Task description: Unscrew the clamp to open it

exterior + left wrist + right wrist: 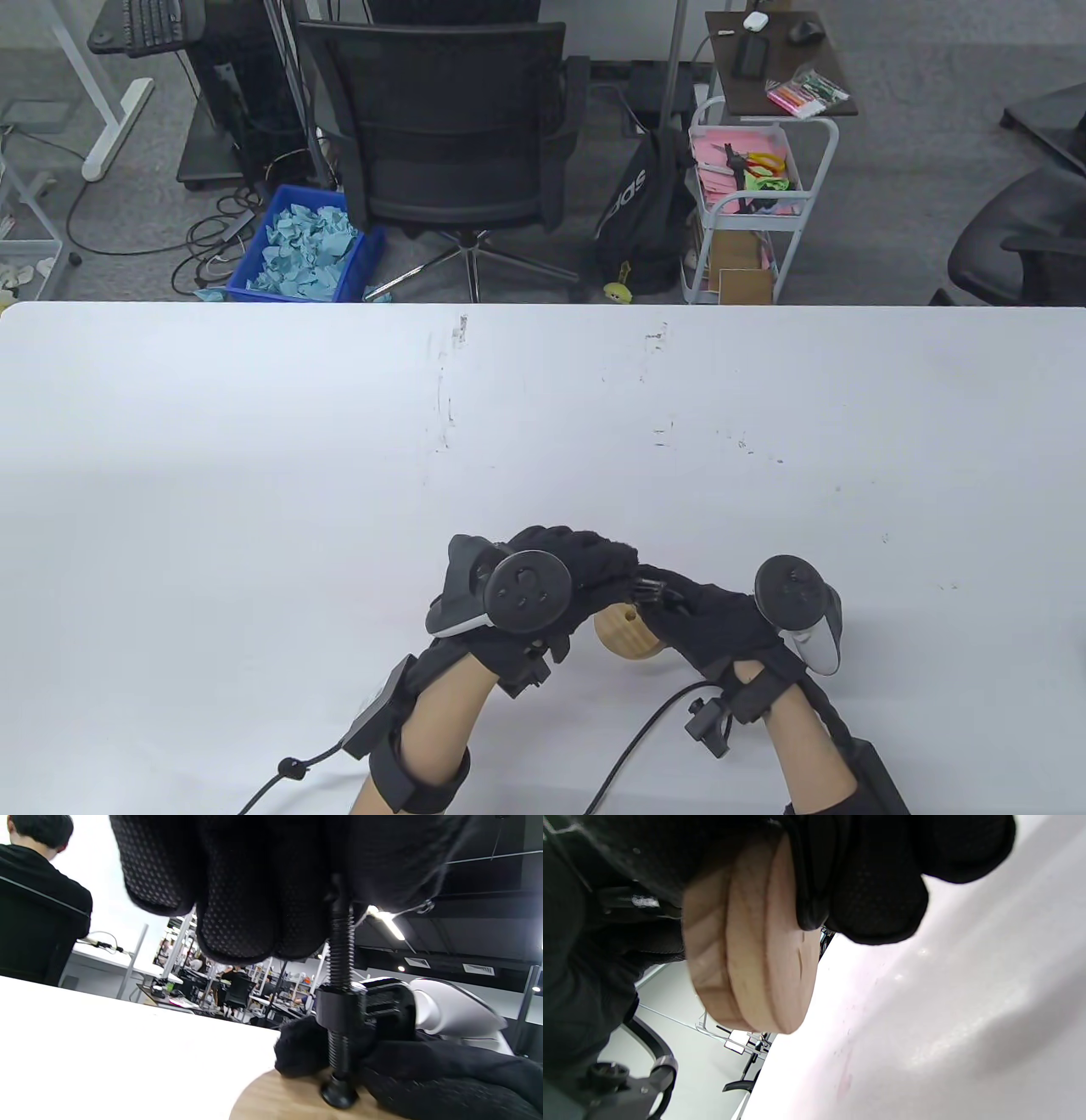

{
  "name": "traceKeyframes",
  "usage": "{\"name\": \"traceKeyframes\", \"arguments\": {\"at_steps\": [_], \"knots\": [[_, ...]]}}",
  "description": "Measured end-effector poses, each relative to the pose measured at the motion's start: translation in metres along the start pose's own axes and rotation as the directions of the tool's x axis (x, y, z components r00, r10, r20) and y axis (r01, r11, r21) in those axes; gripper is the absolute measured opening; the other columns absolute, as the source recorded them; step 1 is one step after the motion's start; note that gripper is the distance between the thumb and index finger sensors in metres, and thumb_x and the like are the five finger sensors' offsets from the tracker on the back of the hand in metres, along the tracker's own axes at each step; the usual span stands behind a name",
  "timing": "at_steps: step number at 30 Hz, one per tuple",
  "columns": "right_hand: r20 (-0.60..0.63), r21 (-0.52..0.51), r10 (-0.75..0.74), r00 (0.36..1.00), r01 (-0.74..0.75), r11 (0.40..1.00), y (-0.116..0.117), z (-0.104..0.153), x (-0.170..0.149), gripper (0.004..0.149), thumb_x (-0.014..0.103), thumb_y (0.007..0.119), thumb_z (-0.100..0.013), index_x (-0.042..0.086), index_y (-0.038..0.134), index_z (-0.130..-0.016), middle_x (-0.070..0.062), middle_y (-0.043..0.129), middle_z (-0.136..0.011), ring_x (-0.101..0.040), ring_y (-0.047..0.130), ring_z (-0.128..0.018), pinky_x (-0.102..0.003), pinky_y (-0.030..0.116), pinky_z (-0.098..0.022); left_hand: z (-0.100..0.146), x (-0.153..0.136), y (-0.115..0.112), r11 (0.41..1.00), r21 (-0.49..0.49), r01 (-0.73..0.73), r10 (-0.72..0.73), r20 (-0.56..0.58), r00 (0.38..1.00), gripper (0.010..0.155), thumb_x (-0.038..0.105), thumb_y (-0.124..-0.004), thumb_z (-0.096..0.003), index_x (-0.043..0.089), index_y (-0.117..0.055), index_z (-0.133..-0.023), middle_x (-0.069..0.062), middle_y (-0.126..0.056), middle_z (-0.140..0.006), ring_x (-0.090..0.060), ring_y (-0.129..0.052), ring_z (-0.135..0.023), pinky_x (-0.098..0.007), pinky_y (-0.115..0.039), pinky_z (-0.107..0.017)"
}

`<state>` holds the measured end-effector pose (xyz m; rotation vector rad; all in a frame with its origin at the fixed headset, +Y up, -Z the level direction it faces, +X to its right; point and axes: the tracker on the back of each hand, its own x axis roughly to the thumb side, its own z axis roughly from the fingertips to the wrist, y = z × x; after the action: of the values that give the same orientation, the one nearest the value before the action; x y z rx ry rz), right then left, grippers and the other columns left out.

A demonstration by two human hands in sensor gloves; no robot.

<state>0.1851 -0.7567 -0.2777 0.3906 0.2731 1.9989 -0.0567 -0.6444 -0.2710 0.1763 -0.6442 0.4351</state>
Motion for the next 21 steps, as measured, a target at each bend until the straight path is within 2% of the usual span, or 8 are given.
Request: {"name": "traceKeyframes", "arguments": {"at_steps": [3, 5, 9, 11, 15, 17, 19, 21], "knots": [[-0.001, 0.014, 0.031, 1.0, -0.031, 0.999, 0.004, -0.001, 0.001, 0.048, 0.049, 0.08, -0.043, 0.041, 0.077, -0.09, -0.012, 0.08, -0.079, -0.014, 0.096, -0.052, -0.05, 0.073, -0.047, 0.0, 0.0, -0.001, 0.998, 0.016, 0.065, -0.064, -0.032, 0.997, 0.04, 0.059, -0.081, -0.0451, 0.03, -0.094, -0.069, 0.005, -0.103, -0.05, -0.012, -0.107, -0.036, -0.033, -0.09, -0.043], [0.01, 0.021, 0.048, 0.999, -0.049, 0.999, 0.005, 0.0, 0.003, 0.049, 0.049, 0.081, -0.042, 0.041, 0.077, -0.09, -0.013, 0.08, -0.079, -0.014, 0.096, -0.051, -0.051, 0.073, -0.046, -0.001, -0.001, -0.002, 0.993, 0.025, 0.117, -0.115, -0.065, 0.991, 0.04, 0.061, -0.08, -0.0446, 0.027, -0.097, -0.058, 0.007, -0.102, -0.033, -0.007, -0.104, -0.018, -0.028, -0.092, -0.031], [0.002, 0.028, 0.049, 0.999, -0.049, 0.998, 0.006, -0.001, 0.003, 0.049, 0.049, 0.081, -0.043, 0.041, 0.077, -0.09, -0.012, 0.08, -0.079, -0.014, 0.096, -0.051, -0.05, 0.074, -0.046, -0.001, -0.004, -0.004, 0.993, 0.03, 0.116, -0.113, -0.093, 0.989, 0.041, 0.062, -0.078, -0.0454, 0.027, -0.097, -0.054, 0.008, -0.101, -0.028, -0.006, -0.102, -0.014, -0.027, -0.091, -0.028], [-0.005, 0.016, 0.031, 1.0, -0.031, 0.999, 0.004, -0.001, 0.001, 0.049, 0.049, 0.08, -0.043, 0.041, 0.077, -0.091, -0.013, 0.08, -0.079, -0.014, 0.096, -0.051, -0.05, 0.074, -0.046, 0.0, -0.002, -0.002, 0.991, 0.039, 0.126, -0.122, -0.094, 0.988, 0.044, 0.064, -0.077, -0.0458, 0.029, -0.095, -0.064, 0.008, -0.103, -0.04, -0.007, -0.106, -0.026, -0.029, -0.092, -0.036], [-0.018, -0.003, -0.022, 1.0, 0.022, 1.0, -0.002, 0.0, -0.003, 0.049, 0.048, 0.081, -0.043, 0.04, 0.077, -0.091, -0.014, 0.08, -0.079, -0.015, 0.096, -0.051, -0.051, 0.073, -0.046, 0.002, 0.002, 0.004, 0.997, 0.049, 0.051, -0.048, -0.048, 0.998, 0.058, 0.064, -0.077, -0.0462, 0.033, -0.075, -0.096, 0.004, -0.093, -0.085, -0.013, -0.105, -0.061, -0.037, -0.086, -0.058], [-0.029, -0.008, -0.044, 0.999, 0.044, 0.999, -0.004, 0.0, -0.005, 0.049, 0.047, 0.081, -0.043, 0.039, 0.077, -0.091, -0.014, 0.079, -0.079, -0.016, 0.096, -0.051, -0.052, 0.073, -0.046, 0.003, 0.004, 0.005, 0.998, 0.049, -0.047, 0.047, 0.0, 0.999, 0.06, 0.061, -0.08, -0.0466, 0.034, -0.071, -0.1, 0.006, -0.086, -0.094, -0.015, -0.1, -0.072, -0.04, -0.082, -0.064], [-0.033, -0.013, -0.038, 0.999, 0.037, 0.999, -0.005, 0.001, -0.006, 0.049, 0.047, 0.081, -0.043, 0.039, 0.077, -0.091, -0.015, 0.079, -0.079, -0.016, 0.096, -0.051, -0.052, 0.072, -0.046, 0.002, 0.009, 0.004, 0.991, -0.006, -0.135, 0.135, 0.066, 0.989, 0.059, 0.055, -0.083, -0.0471, 0.038, -0.068, -0.102, 0.006, -0.079, -0.104, -0.021, -0.087, -0.095, -0.048, -0.074, -0.073], [-0.025, -0.01, -0.019, 1.0, 0.019, 1.0, -0.005, 0.001, -0.005, 0.049, 0.047, 0.081, -0.043, 0.04, 0.077, -0.091, -0.014, 0.079, -0.08, -0.016, 0.096, -0.052, -0.052, 0.072, -0.047, 0.001, 0.013, 0.002, 0.989, -0.047, -0.139, 0.142, 0.079, 0.987, 0.057, 0.05, -0.086, -0.0468, 0.039, -0.07, -0.101, 0.007, -0.078, -0.106, -0.025, -0.078, -0.105, -0.053, -0.069, -0.076]]}}
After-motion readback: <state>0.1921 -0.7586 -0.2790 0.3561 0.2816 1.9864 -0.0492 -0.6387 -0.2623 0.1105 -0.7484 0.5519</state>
